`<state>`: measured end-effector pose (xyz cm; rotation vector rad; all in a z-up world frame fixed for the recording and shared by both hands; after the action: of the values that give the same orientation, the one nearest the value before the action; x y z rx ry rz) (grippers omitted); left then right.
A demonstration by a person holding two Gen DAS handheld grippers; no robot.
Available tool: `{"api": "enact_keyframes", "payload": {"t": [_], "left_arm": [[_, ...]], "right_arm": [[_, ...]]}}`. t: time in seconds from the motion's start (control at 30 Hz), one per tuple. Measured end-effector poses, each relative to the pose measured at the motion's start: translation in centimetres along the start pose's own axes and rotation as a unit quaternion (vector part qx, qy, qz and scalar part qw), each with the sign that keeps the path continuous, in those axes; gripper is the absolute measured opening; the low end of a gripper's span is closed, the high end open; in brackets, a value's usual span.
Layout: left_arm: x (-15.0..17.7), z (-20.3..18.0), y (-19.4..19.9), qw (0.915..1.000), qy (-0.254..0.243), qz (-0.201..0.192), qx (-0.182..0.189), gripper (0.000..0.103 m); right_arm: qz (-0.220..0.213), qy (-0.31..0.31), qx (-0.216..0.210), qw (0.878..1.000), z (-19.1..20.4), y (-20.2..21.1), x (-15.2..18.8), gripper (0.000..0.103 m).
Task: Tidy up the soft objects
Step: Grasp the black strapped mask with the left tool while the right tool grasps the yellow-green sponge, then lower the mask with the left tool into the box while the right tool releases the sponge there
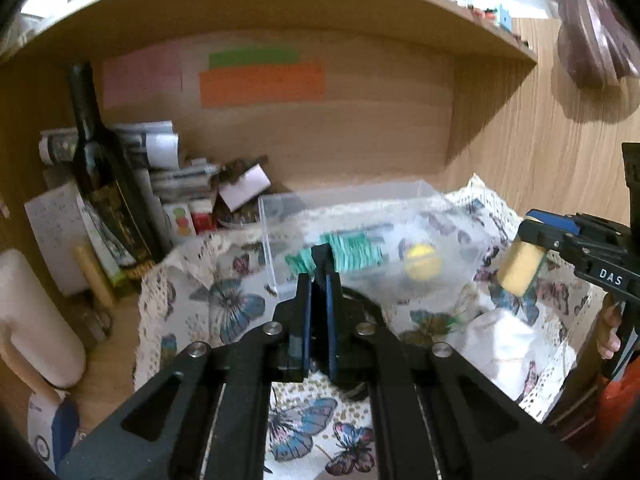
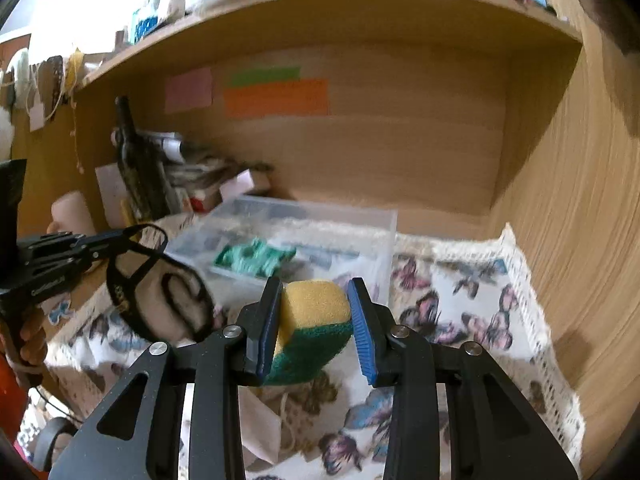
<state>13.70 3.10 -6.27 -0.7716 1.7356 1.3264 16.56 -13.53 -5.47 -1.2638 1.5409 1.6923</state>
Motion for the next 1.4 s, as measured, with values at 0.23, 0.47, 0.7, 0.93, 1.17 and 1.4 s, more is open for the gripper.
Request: {"api": "enact_keyframes", "payload": {"t": [0.23,0.47,0.7,0.93,1.17,1.4], "left_arm": [[-3.2,0.8,0.6,0.9996,-0.003,-0.028,-0.008,0.004],[-6.7,1.6,0.4,0.9985,-0.004,-0.052,-0.017,0.003],[-10.1,1.9,-0.8,0.9957,-0.003,-0.087,-0.032,0.004],[-10.0,2.3,-4.4,0.9951,-0.006,-0.089,-0.043,0.004],[-6.1,3.7,-9.2,0.9993,0.007,-0.011,-0.034,0.004],[-2.9,3.5,-11.0,0.9988,-0.006,0.039,-0.030,0.004]], "right_arm": [[-0.025,-0.002,0.012,1.000,-0.1,-0.6,-2.6,0.031],[-0.039,0.004,0.015,0.999,0.3,-1.8,-5.0,0.031],[-0.037,0.004,0.018,0.999,0.6,-3.7,-6.3,0.031],[0.004,0.004,0.002,1.000,1.6,-7.1,-5.2,0.031],[0.043,0.022,-0.008,0.999,3.3,-10.1,-3.5,0.031],[0.073,0.051,-0.015,0.996,5.1,-12.0,-2.1,0.031]]}}
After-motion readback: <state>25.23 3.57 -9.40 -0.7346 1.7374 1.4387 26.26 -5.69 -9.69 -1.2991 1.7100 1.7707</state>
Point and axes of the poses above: each gripper's, at about its wrist camera, not at the fingertips, and y roughly against the way its jaws point, z to its left, x to its underside, the point moved 9 cm from there along -y, roughly the way its jaws point, and after that the axes turned 13 degrees about x, right-handed, at the moved point
